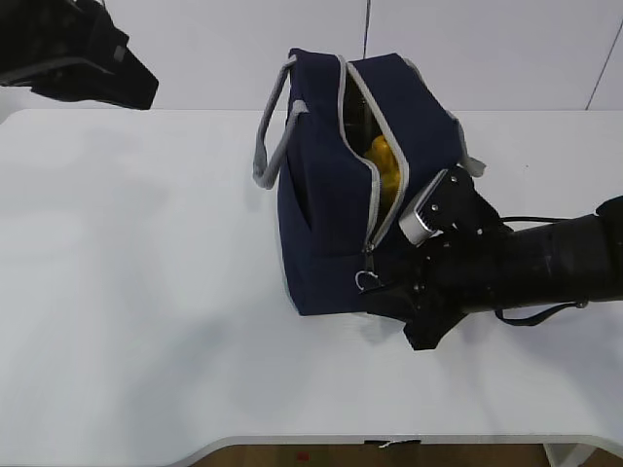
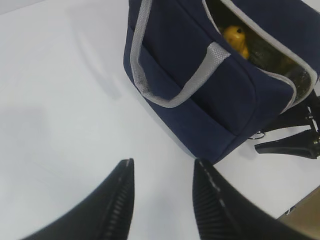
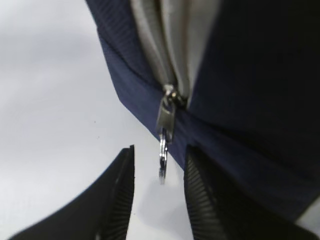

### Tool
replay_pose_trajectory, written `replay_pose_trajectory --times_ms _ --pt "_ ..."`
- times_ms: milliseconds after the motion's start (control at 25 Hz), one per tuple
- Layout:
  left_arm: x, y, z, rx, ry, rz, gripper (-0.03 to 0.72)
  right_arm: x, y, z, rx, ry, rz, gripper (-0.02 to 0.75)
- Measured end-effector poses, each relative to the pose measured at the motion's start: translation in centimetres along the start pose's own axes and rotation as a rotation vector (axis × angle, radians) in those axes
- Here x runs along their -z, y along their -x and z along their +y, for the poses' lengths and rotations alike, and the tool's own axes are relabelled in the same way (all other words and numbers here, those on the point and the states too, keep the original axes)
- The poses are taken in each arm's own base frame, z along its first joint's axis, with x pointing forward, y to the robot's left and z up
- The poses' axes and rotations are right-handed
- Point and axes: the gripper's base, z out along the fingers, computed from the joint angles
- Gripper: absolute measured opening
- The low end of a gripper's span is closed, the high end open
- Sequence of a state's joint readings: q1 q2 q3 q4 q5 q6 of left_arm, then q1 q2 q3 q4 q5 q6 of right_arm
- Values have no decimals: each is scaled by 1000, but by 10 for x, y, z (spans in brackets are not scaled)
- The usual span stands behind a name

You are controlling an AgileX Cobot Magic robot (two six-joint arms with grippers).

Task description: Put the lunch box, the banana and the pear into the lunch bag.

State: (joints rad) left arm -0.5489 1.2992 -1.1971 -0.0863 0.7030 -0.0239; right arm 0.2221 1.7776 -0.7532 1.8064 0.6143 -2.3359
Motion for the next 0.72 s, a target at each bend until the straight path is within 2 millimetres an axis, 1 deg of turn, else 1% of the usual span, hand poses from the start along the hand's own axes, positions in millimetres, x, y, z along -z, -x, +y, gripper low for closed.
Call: replay_pose_trajectory --times_ms 120,200,280,440,560,720 --pt "0 0 0 0 0 0 299 -1 0 -1 -1 1 2 257" --pt "0 0 0 0 0 0 299 -3 -2 -1 -5 3 6 207" --pt "0 0 0 0 0 0 299 -4 -4 -1 -9 6 11 139" --pt "0 0 0 0 0 0 299 -5 -1 -3 -3 2 4 8" --pt "0 0 0 0 0 0 299 -5 -1 -3 -15 2 4 6" --pt "0 0 0 0 0 0 299 -3 0 -3 -74 -3 21 6"
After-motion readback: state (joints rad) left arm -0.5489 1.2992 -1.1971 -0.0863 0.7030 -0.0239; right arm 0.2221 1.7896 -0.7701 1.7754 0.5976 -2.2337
